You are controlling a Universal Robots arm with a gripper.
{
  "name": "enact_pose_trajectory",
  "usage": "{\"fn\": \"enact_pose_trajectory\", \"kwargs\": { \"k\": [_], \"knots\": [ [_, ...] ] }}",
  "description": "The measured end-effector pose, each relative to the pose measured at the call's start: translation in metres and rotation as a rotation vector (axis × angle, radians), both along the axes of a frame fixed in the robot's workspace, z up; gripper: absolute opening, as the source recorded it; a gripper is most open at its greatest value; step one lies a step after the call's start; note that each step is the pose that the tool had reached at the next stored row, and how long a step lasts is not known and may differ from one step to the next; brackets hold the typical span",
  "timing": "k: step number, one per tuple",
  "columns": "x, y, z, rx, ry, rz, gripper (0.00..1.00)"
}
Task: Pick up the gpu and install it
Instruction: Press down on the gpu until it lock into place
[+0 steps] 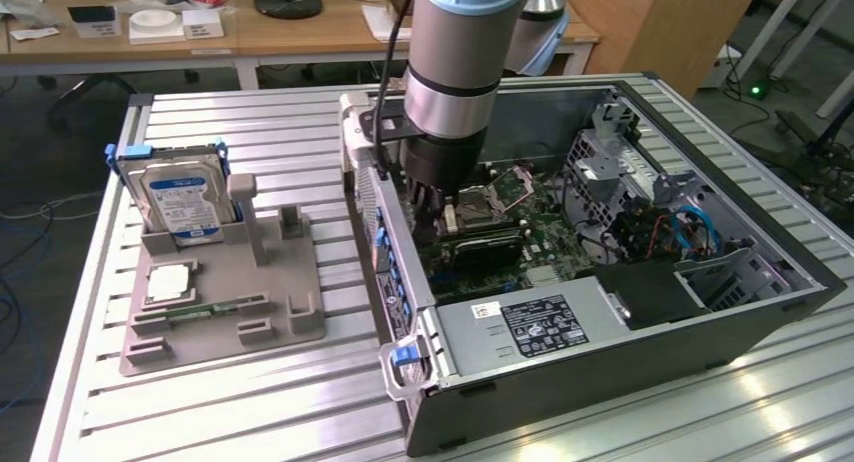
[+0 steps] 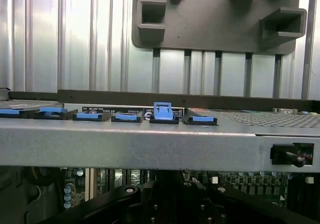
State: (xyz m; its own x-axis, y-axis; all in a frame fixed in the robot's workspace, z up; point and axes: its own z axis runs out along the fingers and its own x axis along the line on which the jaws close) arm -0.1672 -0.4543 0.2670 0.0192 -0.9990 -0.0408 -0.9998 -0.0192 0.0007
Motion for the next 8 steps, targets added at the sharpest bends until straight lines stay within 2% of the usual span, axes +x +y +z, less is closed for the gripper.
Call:
{"fn": "enact_pose_trajectory", "kwargs": {
  "k": [8],
  "knots": [
    [0.0001, 0.0002, -0.0072, -0.0022, 0.0014, 0.000, 0.11]
  ]
}}
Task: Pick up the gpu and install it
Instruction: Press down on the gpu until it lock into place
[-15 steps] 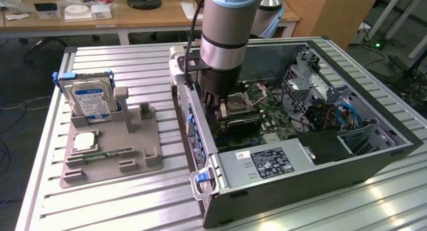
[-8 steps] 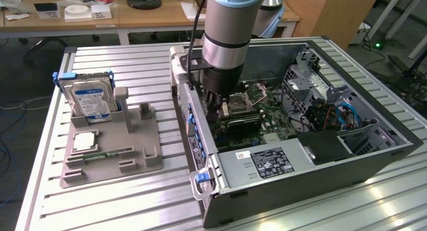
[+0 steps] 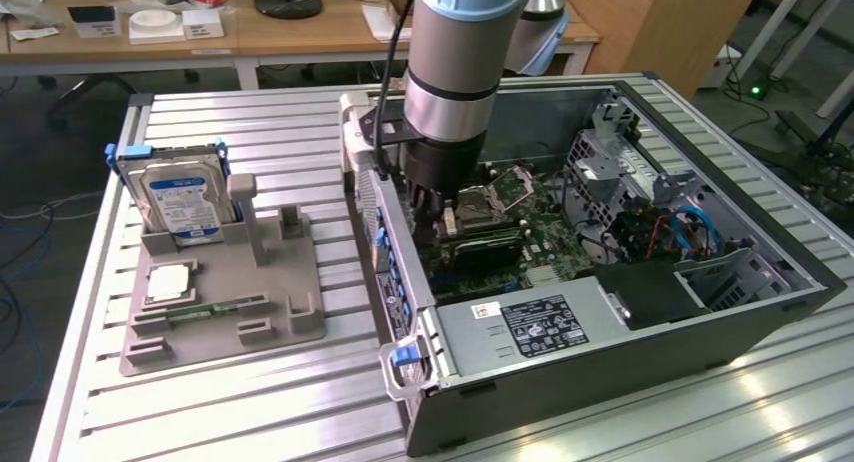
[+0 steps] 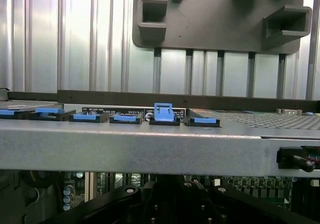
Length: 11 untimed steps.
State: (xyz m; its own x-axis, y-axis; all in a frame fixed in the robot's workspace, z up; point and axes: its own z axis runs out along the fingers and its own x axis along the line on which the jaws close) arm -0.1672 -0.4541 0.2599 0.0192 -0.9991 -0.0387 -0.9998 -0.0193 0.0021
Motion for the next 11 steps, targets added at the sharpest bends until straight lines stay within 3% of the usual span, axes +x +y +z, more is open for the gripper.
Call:
{"fn": "enact_pose_trajectory", "kwargs": {
  "k": [4, 7, 11],
  "knots": [
    [0.000, 0.0002, 0.0001, 0.0001, 0.0002, 0.000, 0.11],
    [0.000, 0.0008, 0.0039, 0.0050, -0.0035, 0.000, 0.11],
    [0.000, 0.0009, 0.0141, 0.0022, -0.0015, 0.000, 0.11]
  ]
}}
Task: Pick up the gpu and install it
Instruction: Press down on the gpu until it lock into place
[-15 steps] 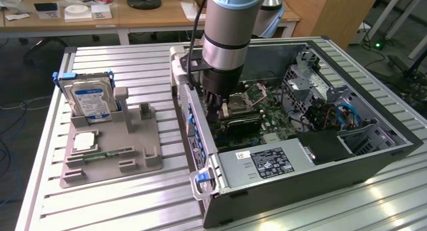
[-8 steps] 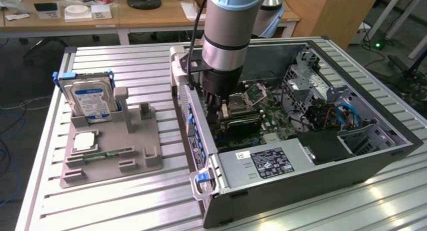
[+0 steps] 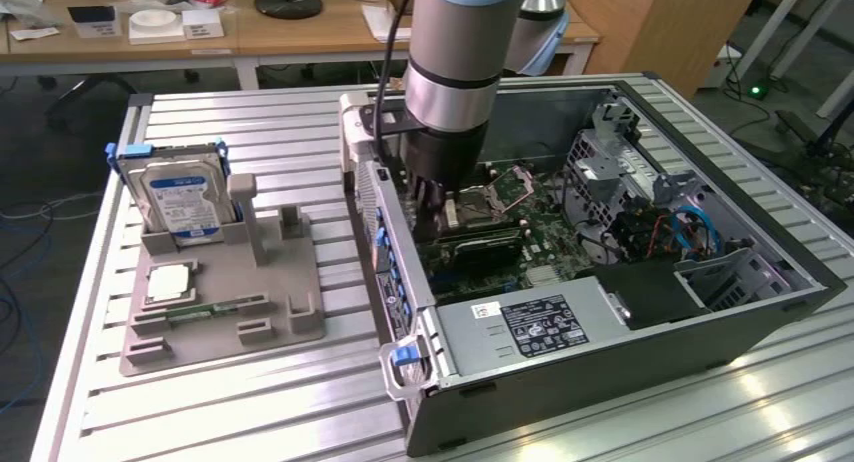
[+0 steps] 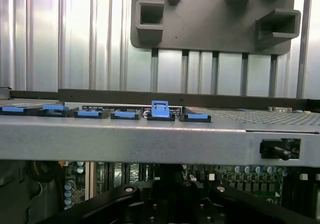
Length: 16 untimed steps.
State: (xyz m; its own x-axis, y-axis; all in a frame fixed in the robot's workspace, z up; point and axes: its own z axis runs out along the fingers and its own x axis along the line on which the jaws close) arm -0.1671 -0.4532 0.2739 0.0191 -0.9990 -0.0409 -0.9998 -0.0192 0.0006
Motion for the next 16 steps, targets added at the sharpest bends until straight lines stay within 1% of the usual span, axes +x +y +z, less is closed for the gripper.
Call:
{"fn": "enact_pose_trajectory", "kwargs": {
  "k": [3, 4, 5, 10, 11, 12, 16],
  "knots": [
    [0.000, 0.0000, 0.0003, 0.0006, -0.0007, 0.000, 0.11],
    [0.000, 0.0000, 0.0004, 0.0005, -0.0034, 0.000, 0.11],
    [0.000, 0.0000, 0.0004, 0.0005, -0.0043, 0.000, 0.11],
    [0.006, 0.0000, 0.0004, 0.0004, -0.0049, 0.000, 0.11],
    [0.012, 0.0000, 0.0004, 0.0005, -0.0051, 0.000, 0.11],
    [0.022, 0.0001, 0.0003, 0.0004, -0.0057, 0.000, 0.11],
    [0.031, 0.0009, 0.0003, 0.0005, -0.0069, 0.000, 0.11]
  ]
}}
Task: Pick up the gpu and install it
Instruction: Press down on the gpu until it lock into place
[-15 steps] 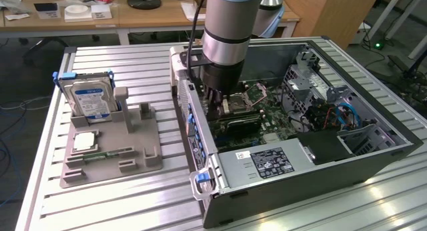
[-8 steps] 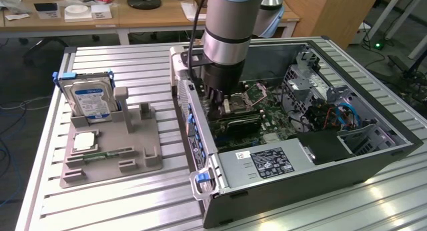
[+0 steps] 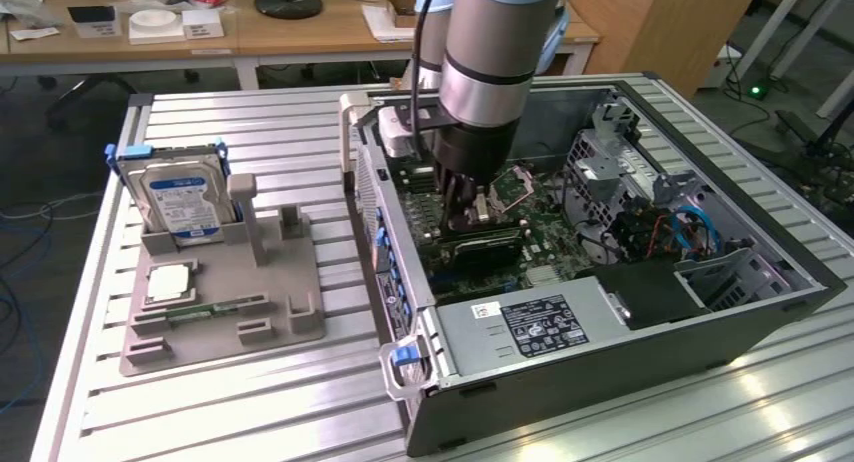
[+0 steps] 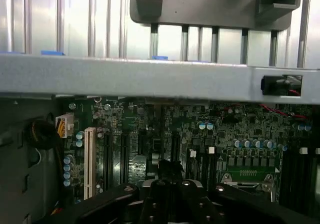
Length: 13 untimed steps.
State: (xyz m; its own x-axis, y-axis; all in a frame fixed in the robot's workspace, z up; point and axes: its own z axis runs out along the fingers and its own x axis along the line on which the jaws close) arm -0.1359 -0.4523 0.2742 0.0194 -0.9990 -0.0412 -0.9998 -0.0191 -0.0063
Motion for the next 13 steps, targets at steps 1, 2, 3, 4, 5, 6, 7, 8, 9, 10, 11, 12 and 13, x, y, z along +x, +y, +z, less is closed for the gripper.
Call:
{"fn": "enact_pose_trajectory", "kwargs": {
  "k": [1, 2, 3, 4, 5, 6, 7, 8, 9, 10, 11, 12, 13],
  "knots": [
    [0.003, 0.0002, 0.0000, 0.0000, -0.0005, 0.000, 0.11],
    [0.006, 0.0004, 0.0000, 0.0001, -0.0011, 0.000, 0.11],
    [0.008, 0.0005, -0.0001, 0.0000, -0.0018, 0.000, 0.11],
    [0.009, 0.0004, -0.0002, 0.0001, -0.0024, 0.000, 0.11],
    [0.011, 0.0005, -0.0005, 0.0003, -0.0029, 0.000, 0.11],
    [0.012, 0.0005, -0.0010, 0.0003, -0.0032, 0.000, 0.11],
    [0.014, 0.0006, -0.0015, 0.0001, -0.0032, 0.000, 0.11],
    [0.017, 0.0007, -0.0023, 0.0001, -0.0032, 0.000, 0.11],
    [0.020, 0.0008, -0.0031, 0.0001, -0.0032, 0.000, 0.11],
    [0.023, 0.0009, -0.0038, 0.0000, -0.0032, 0.000, 0.11],
    [0.025, 0.0011, -0.0046, 0.0002, -0.0034, 0.000, 0.11],
    [0.027, 0.0012, -0.0050, 0.0002, -0.0034, 0.000, 0.11],
    [0.027, 0.0012, -0.0051, 0.0007, -0.0035, 0.000, 0.11]
  ]
}}
